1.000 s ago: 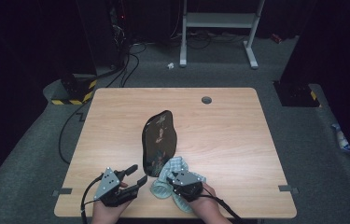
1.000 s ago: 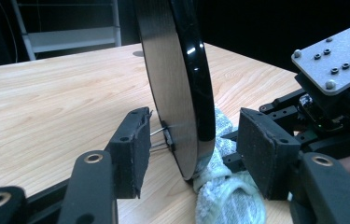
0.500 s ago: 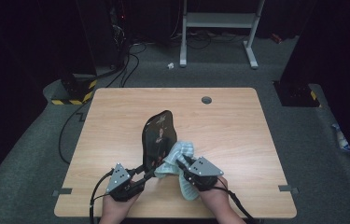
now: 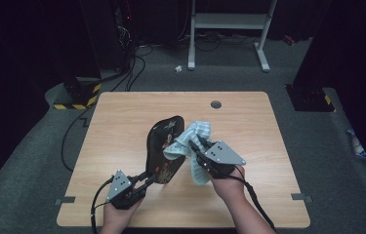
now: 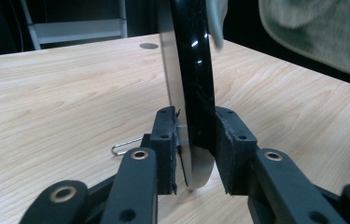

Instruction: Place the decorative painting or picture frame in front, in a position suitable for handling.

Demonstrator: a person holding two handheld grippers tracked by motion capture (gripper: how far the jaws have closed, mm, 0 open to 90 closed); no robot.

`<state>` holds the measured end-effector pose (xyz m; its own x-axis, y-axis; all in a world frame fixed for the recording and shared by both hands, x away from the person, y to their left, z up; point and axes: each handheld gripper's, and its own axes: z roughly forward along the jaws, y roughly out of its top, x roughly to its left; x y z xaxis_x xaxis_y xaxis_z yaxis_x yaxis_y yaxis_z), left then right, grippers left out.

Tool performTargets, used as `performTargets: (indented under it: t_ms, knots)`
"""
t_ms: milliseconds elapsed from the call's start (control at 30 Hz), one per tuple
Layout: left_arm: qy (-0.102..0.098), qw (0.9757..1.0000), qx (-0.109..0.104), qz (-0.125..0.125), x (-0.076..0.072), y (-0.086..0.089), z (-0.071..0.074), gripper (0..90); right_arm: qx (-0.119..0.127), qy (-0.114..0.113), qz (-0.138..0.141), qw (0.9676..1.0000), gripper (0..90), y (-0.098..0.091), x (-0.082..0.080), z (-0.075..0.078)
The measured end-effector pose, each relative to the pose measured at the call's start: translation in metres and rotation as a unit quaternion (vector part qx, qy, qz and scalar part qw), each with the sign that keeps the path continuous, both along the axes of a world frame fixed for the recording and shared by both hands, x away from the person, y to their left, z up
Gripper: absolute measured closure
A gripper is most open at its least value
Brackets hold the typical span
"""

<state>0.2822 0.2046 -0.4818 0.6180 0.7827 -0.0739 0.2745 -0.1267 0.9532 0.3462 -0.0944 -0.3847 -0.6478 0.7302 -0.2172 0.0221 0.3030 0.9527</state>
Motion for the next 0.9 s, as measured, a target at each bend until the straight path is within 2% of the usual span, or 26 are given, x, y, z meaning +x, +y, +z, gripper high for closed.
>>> performTargets:
  t_ms: [200, 300, 467, 633, 767, 900]
  knots:
    - [0.000, 1.0000, -0.005, 0.002, 0.004, 0.006, -0.001, 73.3, 0.010, -0.015, -0.012, 0.9998, 71.2, 0.002, 0.011, 0.020]
    - [0.005, 0.9999, -0.009, 0.000, 0.008, 0.005, -0.003, 68.6, 0.016, -0.019, -0.019, 0.9995, 71.2, 0.004, 0.018, 0.029]
    - [0.006, 0.9999, -0.008, -0.008, 0.013, 0.001, -0.004, 67.4, 0.020, -0.029, -0.027, 0.9990, 71.2, 0.009, 0.027, 0.045]
    - [0.008, 0.9998, -0.010, -0.014, 0.016, -0.001, -0.005, 76.0, 0.022, -0.040, -0.029, 0.9985, 71.2, 0.018, 0.035, 0.060]
    - [0.014, 0.9995, -0.021, -0.018, 0.017, 0.000, -0.005, 77.1, 0.022, -0.043, -0.027, 0.9985, 71.2, 0.029, 0.041, 0.068]
    - [0.019, 0.9992, -0.029, -0.019, 0.017, 0.002, -0.006, 77.6, 0.017, -0.036, -0.022, 0.9989, 71.2, 0.041, 0.048, 0.068]
